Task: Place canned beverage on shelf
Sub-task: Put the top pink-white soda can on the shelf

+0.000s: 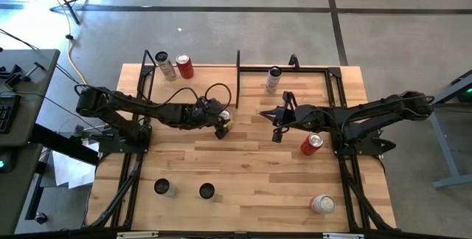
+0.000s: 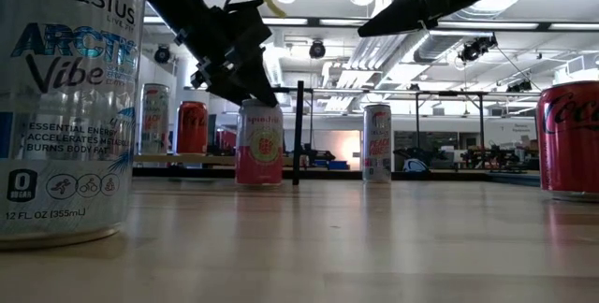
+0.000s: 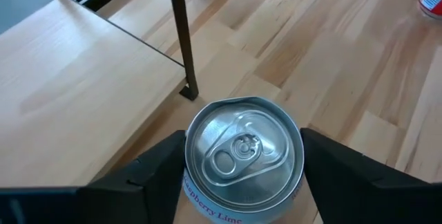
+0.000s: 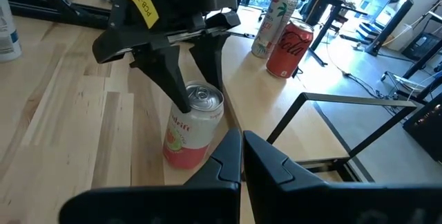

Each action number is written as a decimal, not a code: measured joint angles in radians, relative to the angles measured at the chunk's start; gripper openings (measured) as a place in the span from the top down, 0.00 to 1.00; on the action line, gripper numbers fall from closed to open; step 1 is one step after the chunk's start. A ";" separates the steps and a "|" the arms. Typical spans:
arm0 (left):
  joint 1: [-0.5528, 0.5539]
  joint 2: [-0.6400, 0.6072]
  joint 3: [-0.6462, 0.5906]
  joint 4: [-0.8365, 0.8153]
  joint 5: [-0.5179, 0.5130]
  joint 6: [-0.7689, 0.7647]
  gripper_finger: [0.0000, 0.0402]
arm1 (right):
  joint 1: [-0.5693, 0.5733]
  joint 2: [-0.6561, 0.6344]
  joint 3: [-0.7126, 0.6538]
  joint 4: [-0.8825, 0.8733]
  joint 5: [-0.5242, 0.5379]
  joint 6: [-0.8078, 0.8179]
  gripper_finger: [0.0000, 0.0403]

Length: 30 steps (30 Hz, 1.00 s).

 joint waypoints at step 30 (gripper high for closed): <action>0.247 -0.282 -0.004 -0.127 0.225 0.440 0.42 | 0.000 0.000 0.000 -0.007 -0.001 0.002 1.00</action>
